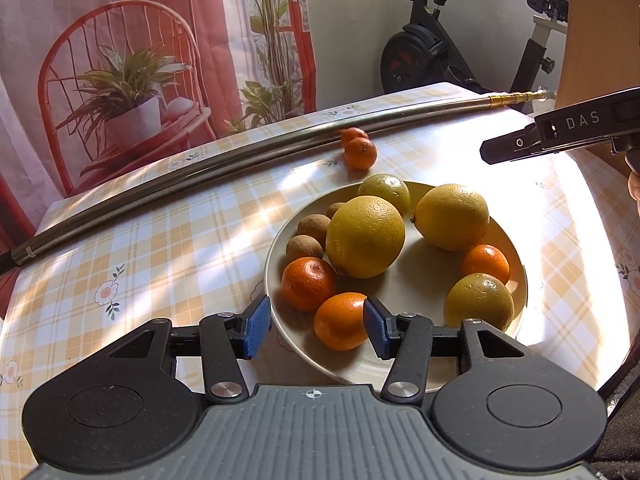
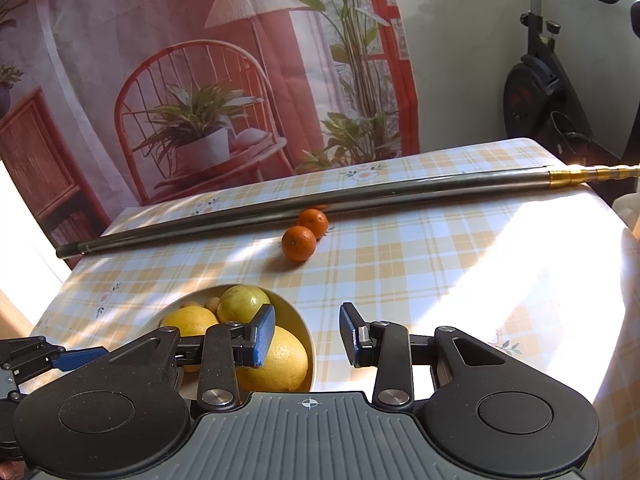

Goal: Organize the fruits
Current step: 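Move both grippers toward the two tangerines beside the metal pole, then close the left gripper on one of the two tangerines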

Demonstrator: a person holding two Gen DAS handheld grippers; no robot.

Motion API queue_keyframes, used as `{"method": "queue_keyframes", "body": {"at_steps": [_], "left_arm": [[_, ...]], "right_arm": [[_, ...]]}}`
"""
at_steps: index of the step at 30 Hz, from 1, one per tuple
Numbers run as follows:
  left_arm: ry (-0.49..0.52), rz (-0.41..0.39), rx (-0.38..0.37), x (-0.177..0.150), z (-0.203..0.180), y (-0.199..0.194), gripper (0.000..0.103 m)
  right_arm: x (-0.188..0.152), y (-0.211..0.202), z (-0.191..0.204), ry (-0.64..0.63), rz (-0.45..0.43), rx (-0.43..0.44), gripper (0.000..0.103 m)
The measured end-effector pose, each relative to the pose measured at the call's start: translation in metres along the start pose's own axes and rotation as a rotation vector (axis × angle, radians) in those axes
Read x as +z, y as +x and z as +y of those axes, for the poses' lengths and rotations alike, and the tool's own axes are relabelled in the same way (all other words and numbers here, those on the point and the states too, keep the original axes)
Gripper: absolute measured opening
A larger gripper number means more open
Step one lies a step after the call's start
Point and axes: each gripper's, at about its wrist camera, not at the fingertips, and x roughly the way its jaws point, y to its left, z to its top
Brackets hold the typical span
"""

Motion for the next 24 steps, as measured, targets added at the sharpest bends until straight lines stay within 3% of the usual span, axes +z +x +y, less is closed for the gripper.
{"method": "queue_keyframes", "body": {"at_steps": [5, 10, 15, 20, 24], "left_arm": [[0.001, -0.050, 0.033, 0.023, 0.022, -0.007, 0.054], [-0.123, -0.085, 0.038, 0.052, 0.055, -0.010, 0.054], [-0.079, -0.119, 0.090, 0.078, 0.062, -0.008, 0.054], [-0.092, -0.111, 0.009, 0.096, 0.058, 0.011, 0.054], [-0.100, -0.073, -0.103, 0.107, 0.044, 0.046, 0.054]], "right_arm": [[0.005, -0.001, -0.002, -0.004, -0.004, -0.003, 0.034], [0.015, 0.000, -0.006, -0.007, -0.022, -0.009, 0.034], [0.032, 0.005, -0.012, -0.012, -0.054, -0.025, 0.034], [0.039, 0.014, -0.015, -0.037, -0.062, -0.052, 0.034], [0.039, 0.024, -0.024, -0.019, -0.043, -0.068, 0.034]]}}
